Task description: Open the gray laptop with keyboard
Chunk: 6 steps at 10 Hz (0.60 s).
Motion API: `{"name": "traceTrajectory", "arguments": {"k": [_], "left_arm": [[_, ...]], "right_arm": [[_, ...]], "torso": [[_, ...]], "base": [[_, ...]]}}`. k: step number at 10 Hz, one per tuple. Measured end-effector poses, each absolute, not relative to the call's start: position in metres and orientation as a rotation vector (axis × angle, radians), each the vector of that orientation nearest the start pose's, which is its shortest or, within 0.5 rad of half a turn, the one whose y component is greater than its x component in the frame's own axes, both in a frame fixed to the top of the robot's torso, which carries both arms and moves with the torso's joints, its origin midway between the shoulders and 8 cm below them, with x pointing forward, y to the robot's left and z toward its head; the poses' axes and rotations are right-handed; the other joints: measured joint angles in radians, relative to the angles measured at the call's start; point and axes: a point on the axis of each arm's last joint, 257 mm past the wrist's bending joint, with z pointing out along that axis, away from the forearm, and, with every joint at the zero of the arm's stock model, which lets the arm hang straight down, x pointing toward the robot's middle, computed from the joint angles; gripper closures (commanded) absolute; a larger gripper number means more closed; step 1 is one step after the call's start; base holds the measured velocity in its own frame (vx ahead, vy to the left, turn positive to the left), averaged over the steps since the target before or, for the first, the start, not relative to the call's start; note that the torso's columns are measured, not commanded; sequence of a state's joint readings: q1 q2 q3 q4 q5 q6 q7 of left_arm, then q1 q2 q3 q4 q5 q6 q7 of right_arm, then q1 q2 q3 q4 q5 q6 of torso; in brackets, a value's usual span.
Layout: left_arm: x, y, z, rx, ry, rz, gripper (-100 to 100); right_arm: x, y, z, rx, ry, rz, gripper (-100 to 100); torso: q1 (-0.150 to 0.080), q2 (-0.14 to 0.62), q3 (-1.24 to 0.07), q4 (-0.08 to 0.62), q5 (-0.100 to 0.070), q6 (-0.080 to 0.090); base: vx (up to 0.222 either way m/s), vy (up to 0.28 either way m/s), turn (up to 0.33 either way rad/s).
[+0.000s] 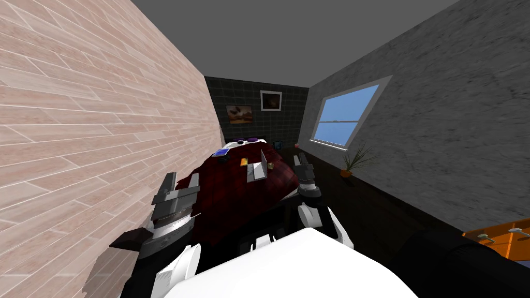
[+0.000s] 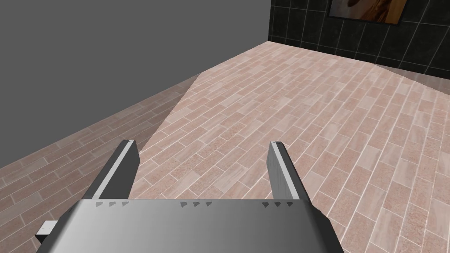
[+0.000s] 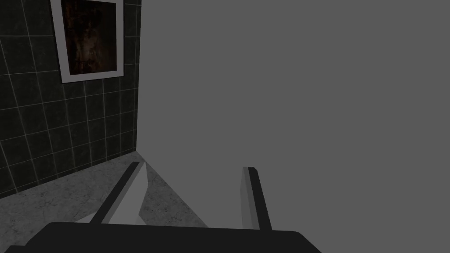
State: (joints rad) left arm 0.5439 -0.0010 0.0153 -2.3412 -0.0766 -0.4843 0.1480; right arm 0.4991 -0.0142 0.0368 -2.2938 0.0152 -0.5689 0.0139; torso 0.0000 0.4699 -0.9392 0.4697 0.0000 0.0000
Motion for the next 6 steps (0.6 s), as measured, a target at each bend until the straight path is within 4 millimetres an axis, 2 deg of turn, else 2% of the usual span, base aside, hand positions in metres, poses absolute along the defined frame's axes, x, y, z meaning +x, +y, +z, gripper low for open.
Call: {"name": "traceTrajectory", "arguments": {"k": [2, 3, 4, 6], "left_arm": [[0.332, 0.278, 0.034, -0.661, 0.616, -1.361, 0], [0.332, 0.278, 0.034, -0.661, 0.616, -1.361, 0], [0.332, 0.278, 0.034, -0.661, 0.616, -1.361, 0], [0.332, 0.278, 0.034, -0.661, 0.616, -1.361, 0]], "right_arm": [[0.331, -0.261, 0.043, 0.570, 0.577, 1.337, 0], [0.331, -0.261, 0.043, 0.570, 0.577, 1.337, -100], [0.334, -0.262, 0.039, 0.575, 0.597, 1.347, -100], [0.340, -0.267, 0.029, 0.608, 0.634, 1.376, -100]], "torso": [[0.000, 0.148, -0.295, 0.148, 0.000, 0.000], [0.000, 0.221, -0.443, 0.221, 0.000, 0.000], [0.001, 0.256, -0.511, 0.255, 0.000, 0.000], [0.001, 0.268, -0.535, 0.267, 0.000, 0.000]], "base": [[0.000, 0.000, 0.000], [-0.008, 0.014, 0.084], [-0.026, 0.030, 0.107], [-0.043, 0.041, 0.097]]}}
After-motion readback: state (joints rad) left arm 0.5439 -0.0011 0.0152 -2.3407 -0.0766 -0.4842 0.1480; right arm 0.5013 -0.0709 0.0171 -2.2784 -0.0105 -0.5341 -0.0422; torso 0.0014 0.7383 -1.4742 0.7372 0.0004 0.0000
